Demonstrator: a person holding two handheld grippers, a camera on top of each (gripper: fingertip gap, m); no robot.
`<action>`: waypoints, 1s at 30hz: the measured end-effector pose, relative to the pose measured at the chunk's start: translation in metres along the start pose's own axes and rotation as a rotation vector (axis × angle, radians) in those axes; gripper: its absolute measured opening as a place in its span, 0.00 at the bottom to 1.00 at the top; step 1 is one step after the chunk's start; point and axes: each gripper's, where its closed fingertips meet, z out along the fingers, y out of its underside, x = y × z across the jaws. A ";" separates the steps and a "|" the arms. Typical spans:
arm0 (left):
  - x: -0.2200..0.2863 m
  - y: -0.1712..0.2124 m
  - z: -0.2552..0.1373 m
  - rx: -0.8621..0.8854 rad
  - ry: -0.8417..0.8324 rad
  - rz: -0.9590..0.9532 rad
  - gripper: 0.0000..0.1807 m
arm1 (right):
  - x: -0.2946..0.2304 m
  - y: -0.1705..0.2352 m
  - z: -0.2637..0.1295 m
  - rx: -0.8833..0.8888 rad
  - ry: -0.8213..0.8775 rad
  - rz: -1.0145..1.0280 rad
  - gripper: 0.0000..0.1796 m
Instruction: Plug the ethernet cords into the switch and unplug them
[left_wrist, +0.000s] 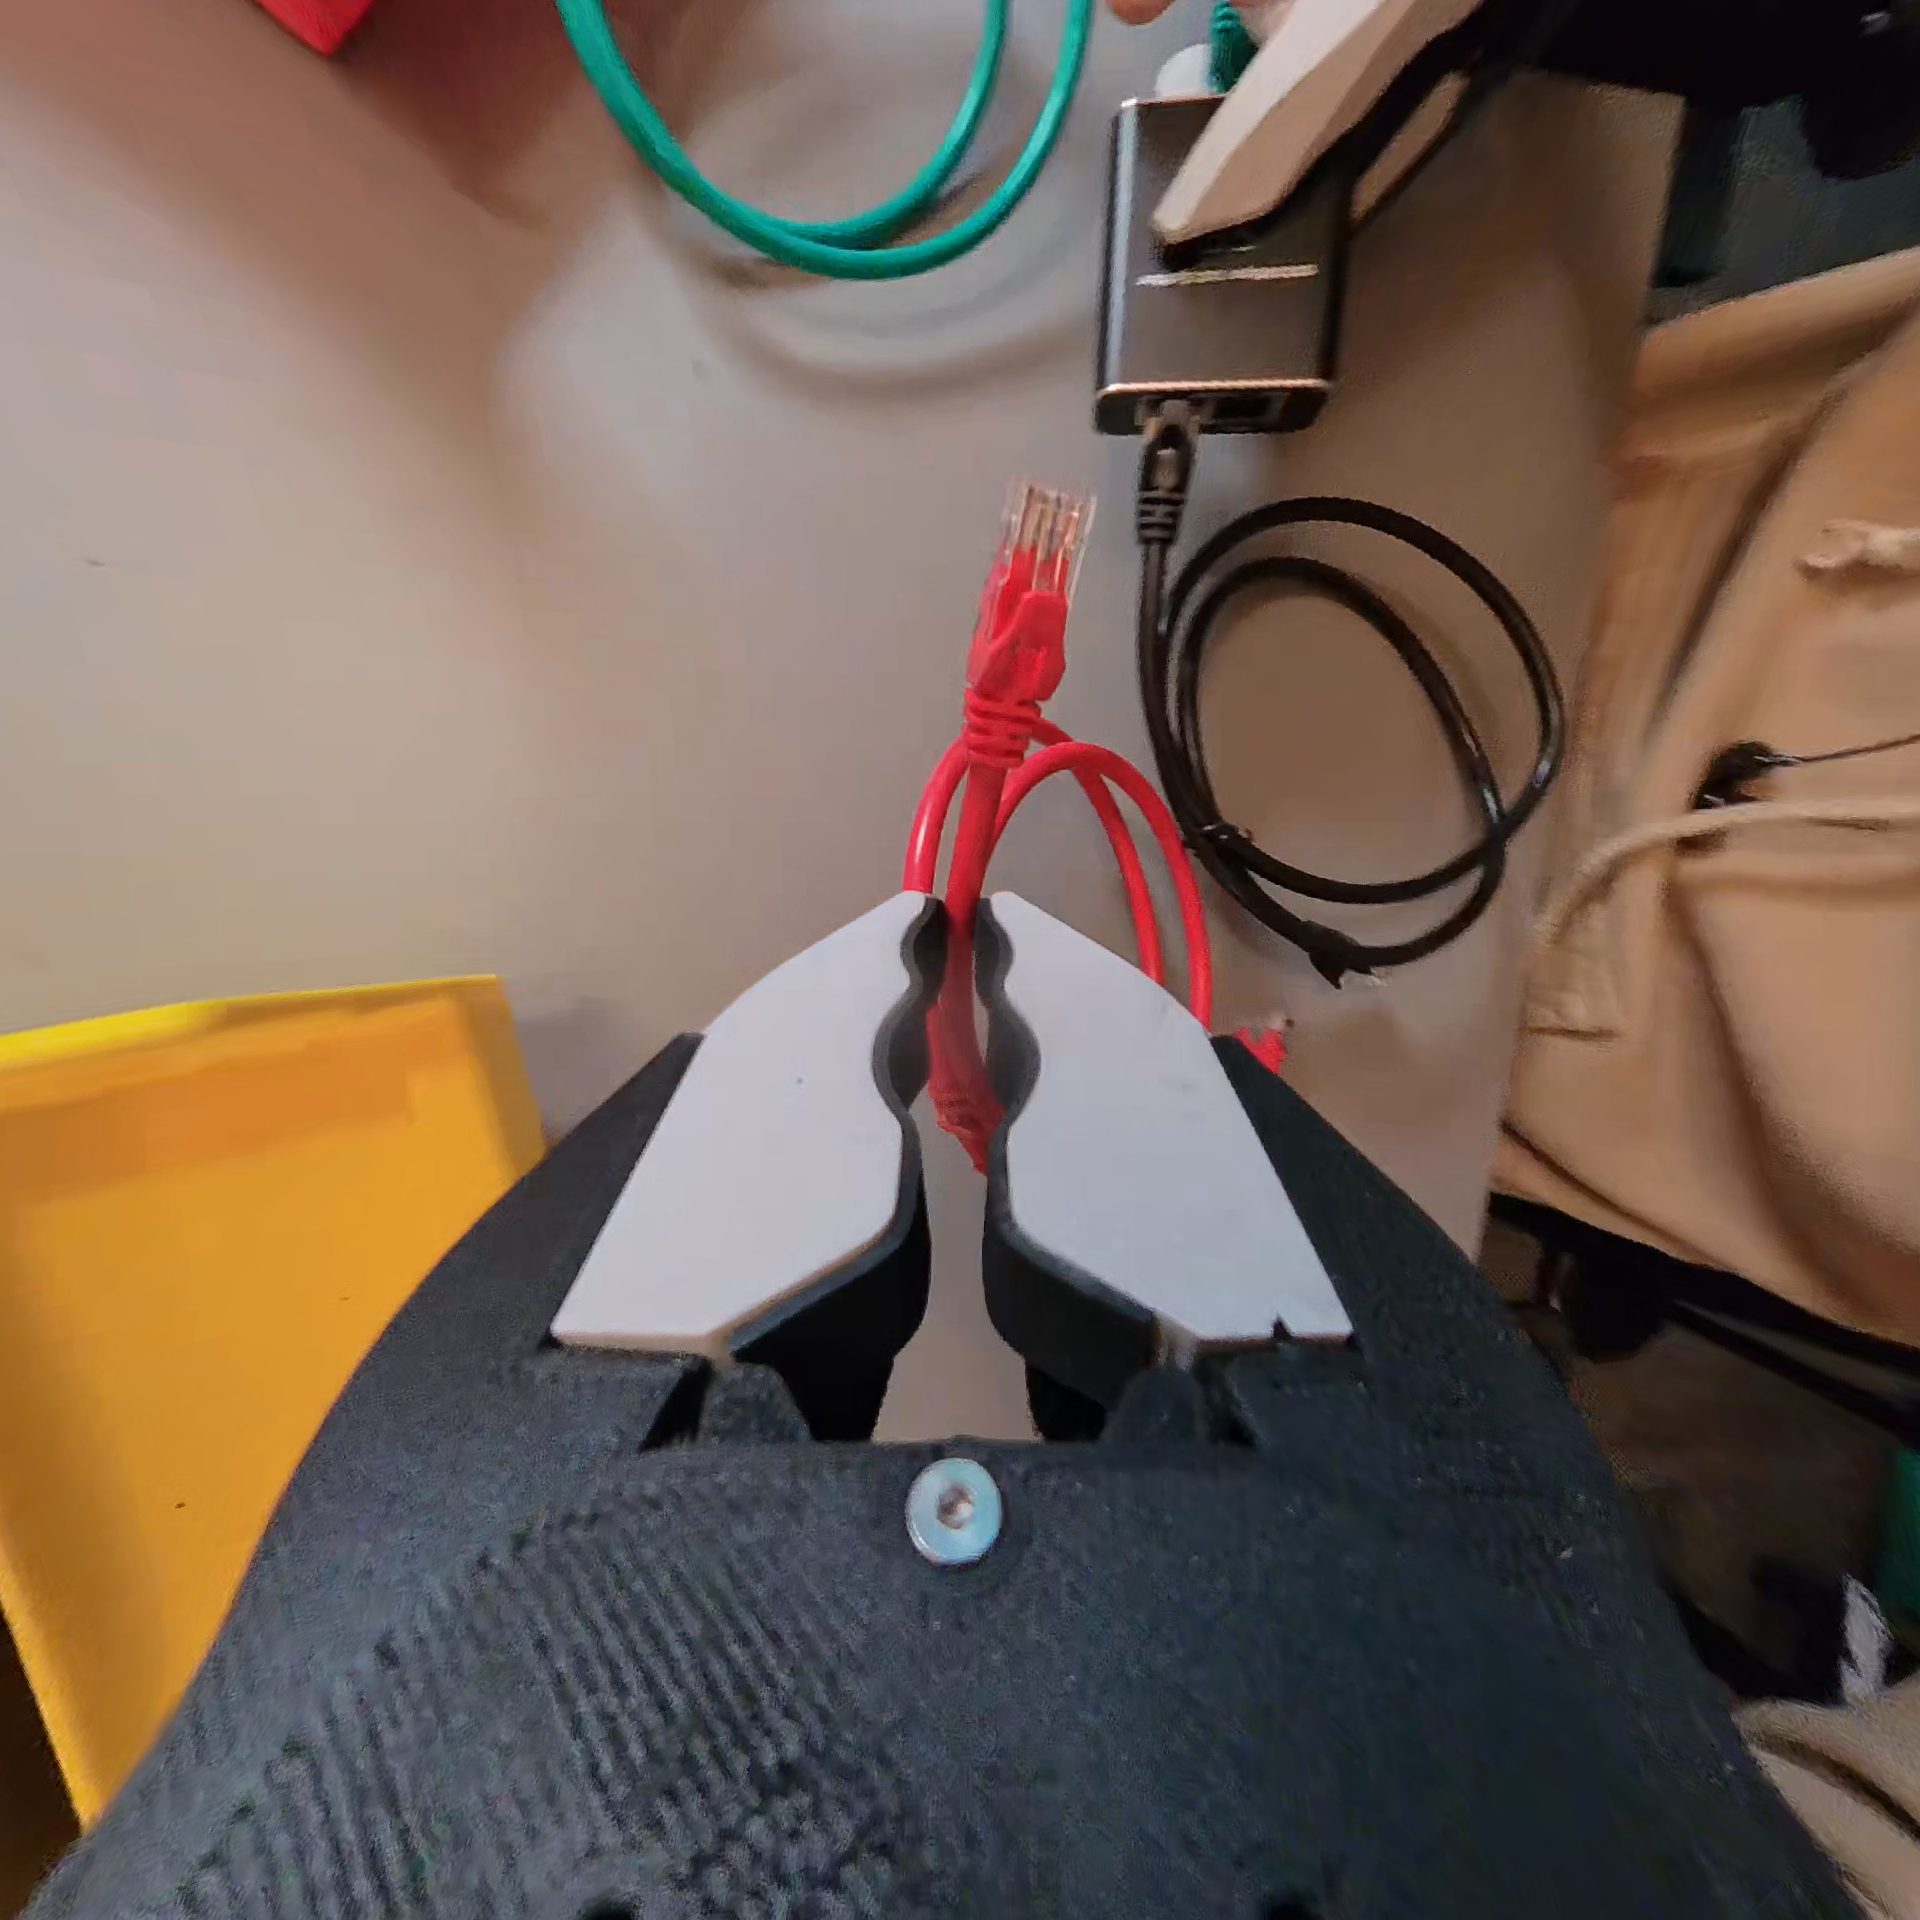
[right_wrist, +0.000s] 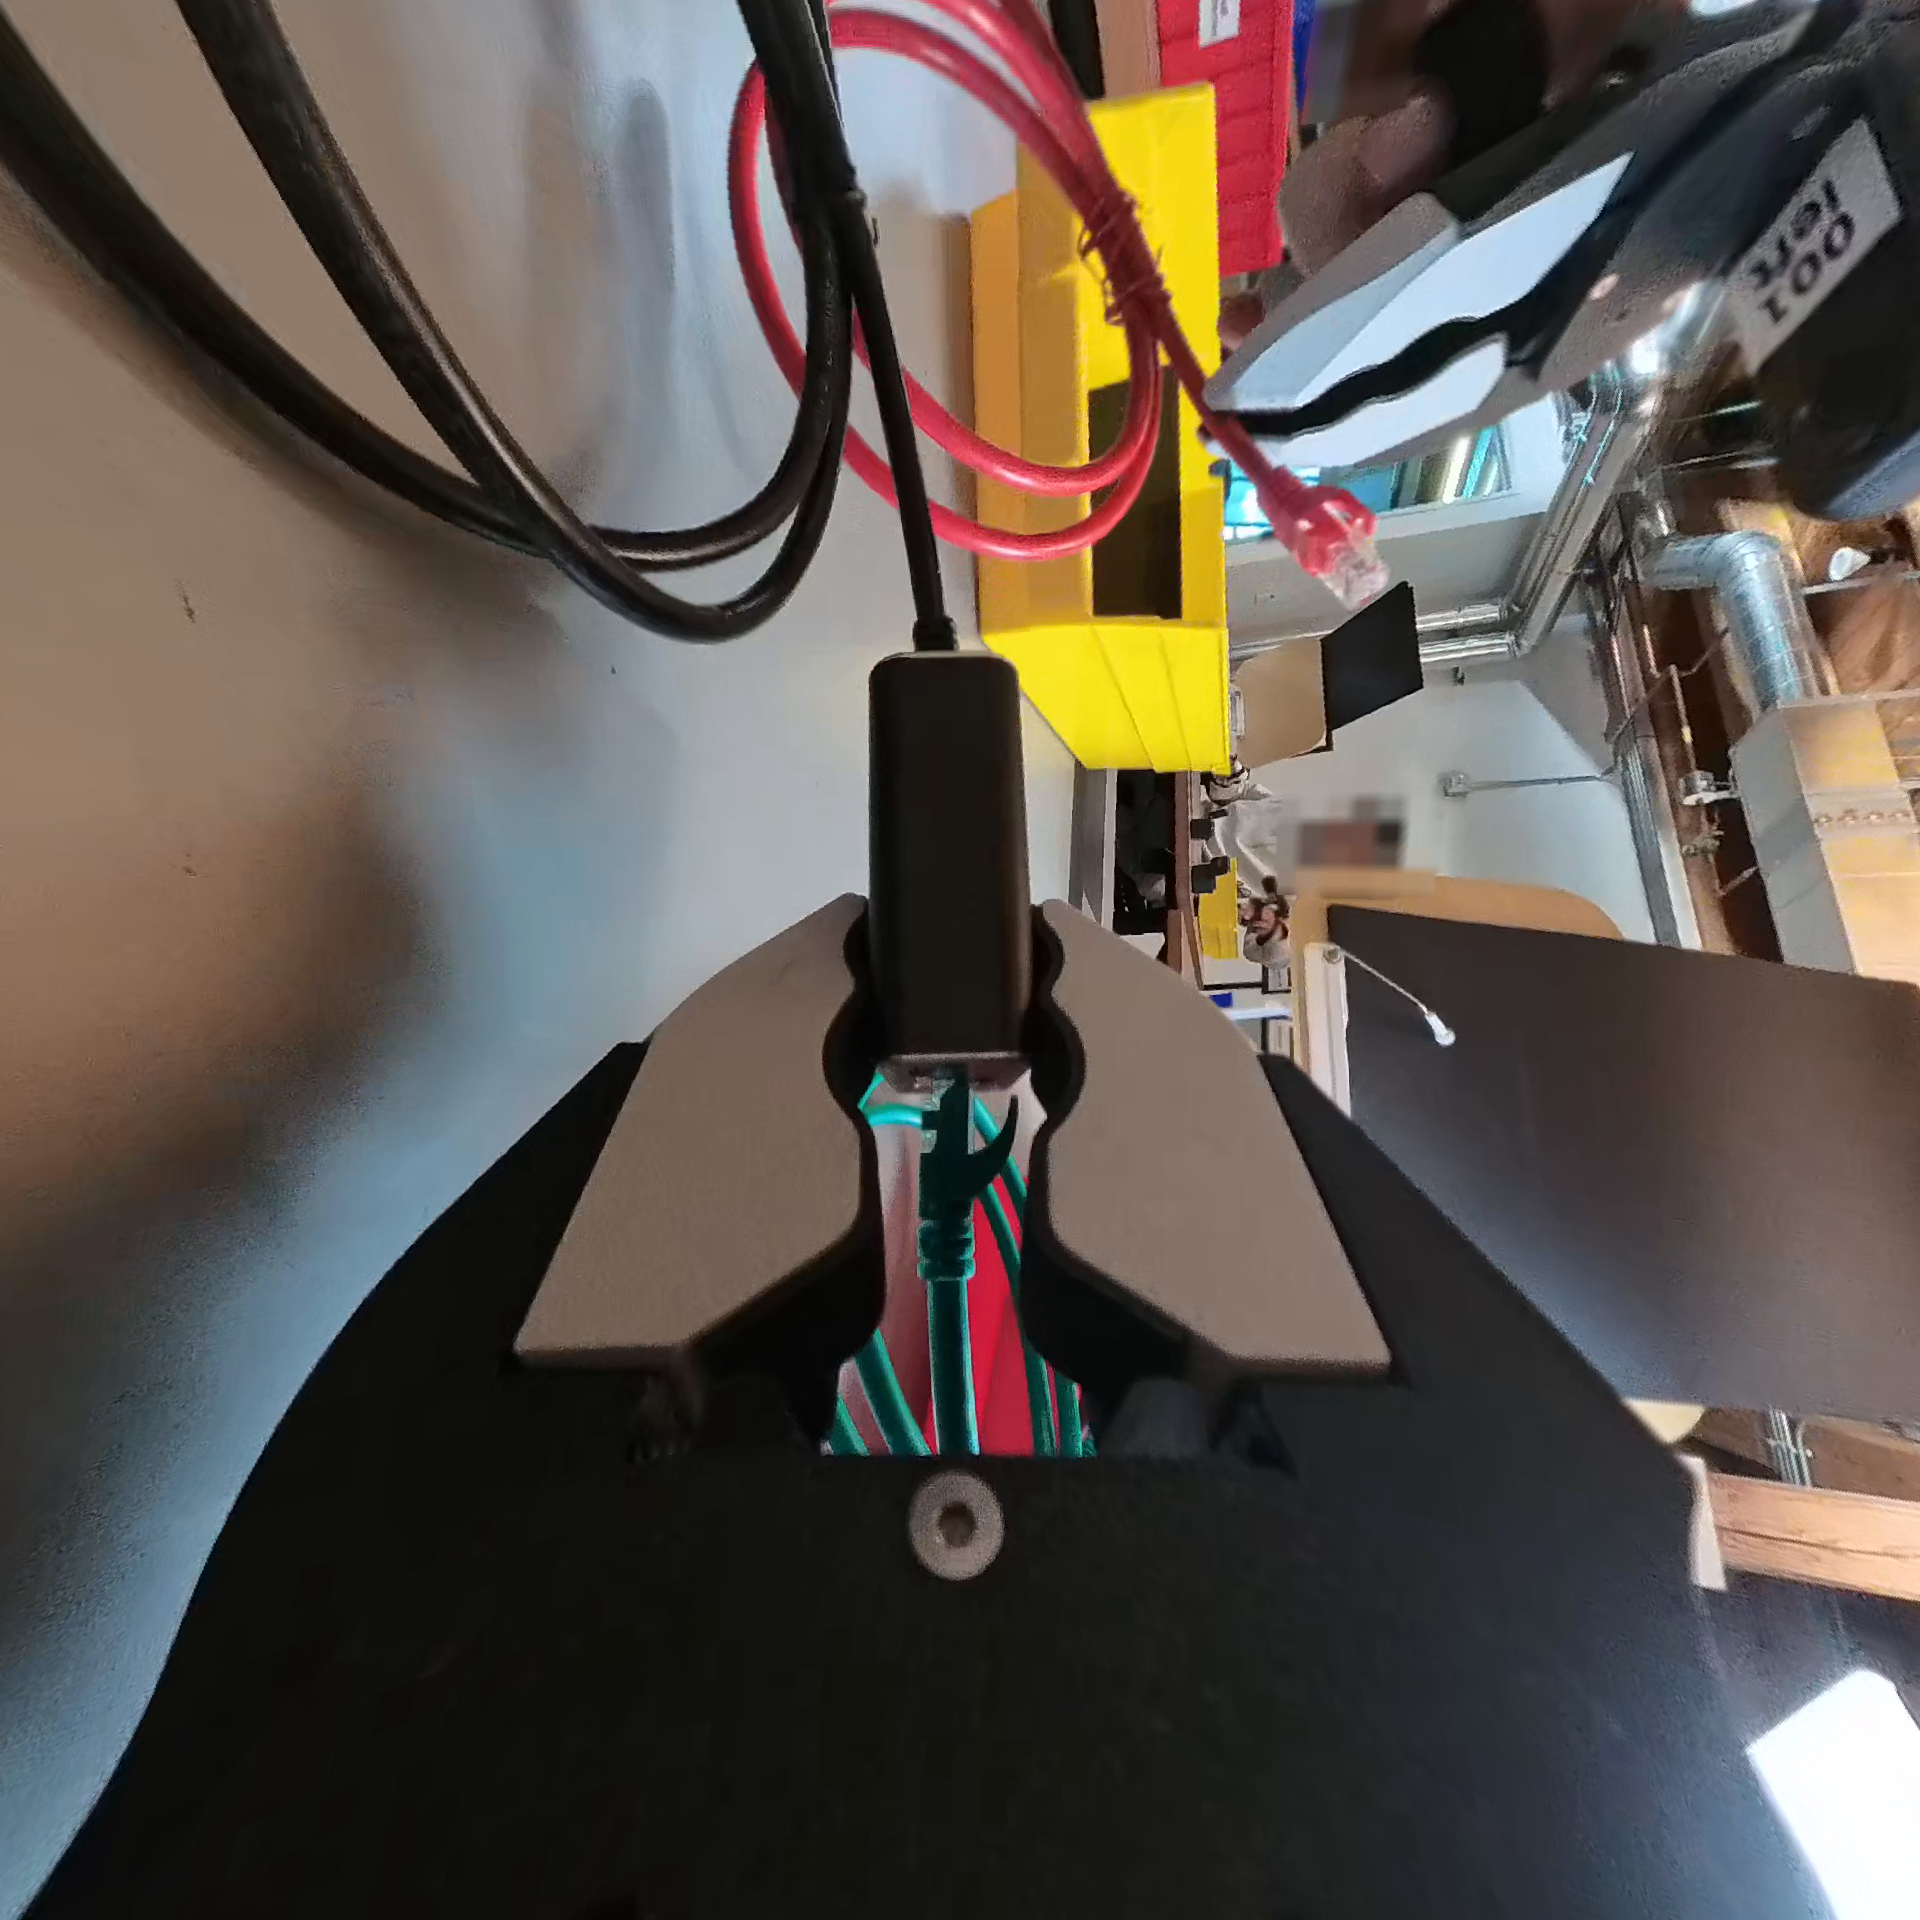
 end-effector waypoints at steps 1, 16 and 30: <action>0.007 -0.001 0.001 -0.016 0.029 -0.006 0.03 | 0.000 -0.002 0.001 0.005 -0.001 -0.002 0.14; 0.055 -0.018 0.072 -0.065 0.360 -0.298 0.03 | 0.007 0.024 0.007 -0.169 0.045 0.114 0.15; 0.051 -0.008 0.058 -0.224 0.302 -0.350 0.03 | -0.002 0.042 0.014 -0.344 0.003 0.136 0.15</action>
